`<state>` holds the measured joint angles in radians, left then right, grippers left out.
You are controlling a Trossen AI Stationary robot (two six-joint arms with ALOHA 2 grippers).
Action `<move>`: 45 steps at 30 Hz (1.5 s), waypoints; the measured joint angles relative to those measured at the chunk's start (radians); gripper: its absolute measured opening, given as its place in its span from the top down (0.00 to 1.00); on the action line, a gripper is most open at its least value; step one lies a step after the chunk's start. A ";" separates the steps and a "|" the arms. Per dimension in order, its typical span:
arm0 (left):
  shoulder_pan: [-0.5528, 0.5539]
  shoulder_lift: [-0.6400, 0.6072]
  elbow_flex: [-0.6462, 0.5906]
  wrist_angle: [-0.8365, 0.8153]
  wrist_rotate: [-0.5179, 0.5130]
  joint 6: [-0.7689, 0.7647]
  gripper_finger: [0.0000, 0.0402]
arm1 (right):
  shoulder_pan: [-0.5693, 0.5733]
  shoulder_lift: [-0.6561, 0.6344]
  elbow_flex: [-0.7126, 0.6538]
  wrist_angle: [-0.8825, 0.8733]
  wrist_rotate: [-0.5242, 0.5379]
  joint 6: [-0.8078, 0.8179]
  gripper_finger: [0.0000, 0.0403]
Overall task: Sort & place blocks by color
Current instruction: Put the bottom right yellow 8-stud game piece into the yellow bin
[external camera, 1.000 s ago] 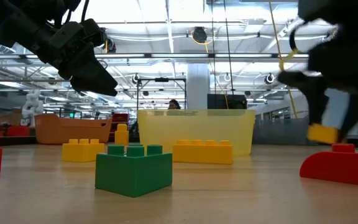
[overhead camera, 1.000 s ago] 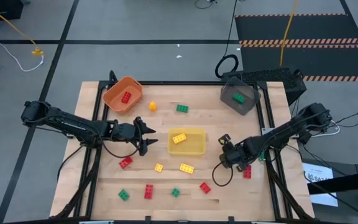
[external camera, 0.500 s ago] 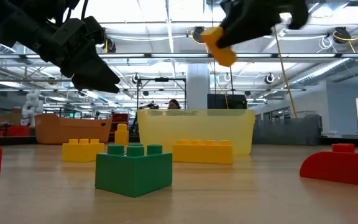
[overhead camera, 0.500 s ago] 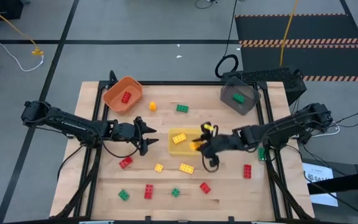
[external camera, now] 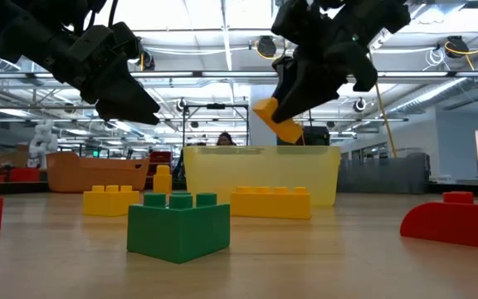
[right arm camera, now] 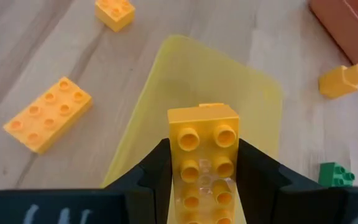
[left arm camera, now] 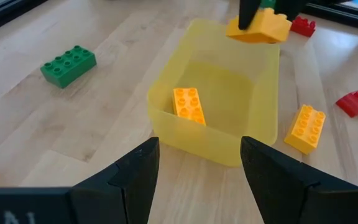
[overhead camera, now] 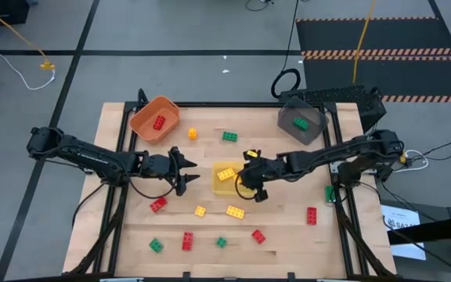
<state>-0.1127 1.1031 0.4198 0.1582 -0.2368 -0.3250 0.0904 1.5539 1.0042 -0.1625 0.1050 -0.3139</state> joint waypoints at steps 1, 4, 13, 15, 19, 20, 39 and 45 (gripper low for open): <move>0.000 0.000 0.000 0.002 0.000 0.002 0.44 | -0.006 0.004 0.000 0.001 0.000 0.012 0.70; 0.000 0.000 0.000 0.004 0.000 0.005 0.44 | -0.024 0.020 0.000 -0.006 -0.001 0.045 0.68; -0.010 0.000 0.000 -0.002 0.000 -0.002 0.44 | -0.031 0.027 0.000 0.014 0.022 0.129 0.41; -0.012 0.000 0.000 0.000 0.000 -0.003 0.44 | -0.030 0.024 0.000 0.016 0.027 0.144 0.37; -0.012 0.000 0.000 -0.001 0.000 -0.003 0.44 | -0.025 0.013 0.000 0.015 0.025 0.184 0.33; -0.012 0.000 0.000 -0.001 0.000 -0.004 0.44 | -0.019 0.005 0.000 0.023 0.020 0.195 0.33; -0.012 0.000 0.000 -0.006 0.000 -0.042 0.44 | 0.254 0.027 0.000 0.018 0.113 0.520 0.37; -0.012 0.000 0.000 -0.006 0.000 -0.049 0.44 | 0.266 0.116 0.000 0.055 0.131 0.582 0.37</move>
<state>-0.1249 1.1030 0.4198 0.1520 -0.2371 -0.3742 0.3560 1.6704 1.0042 -0.1074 0.2359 0.2685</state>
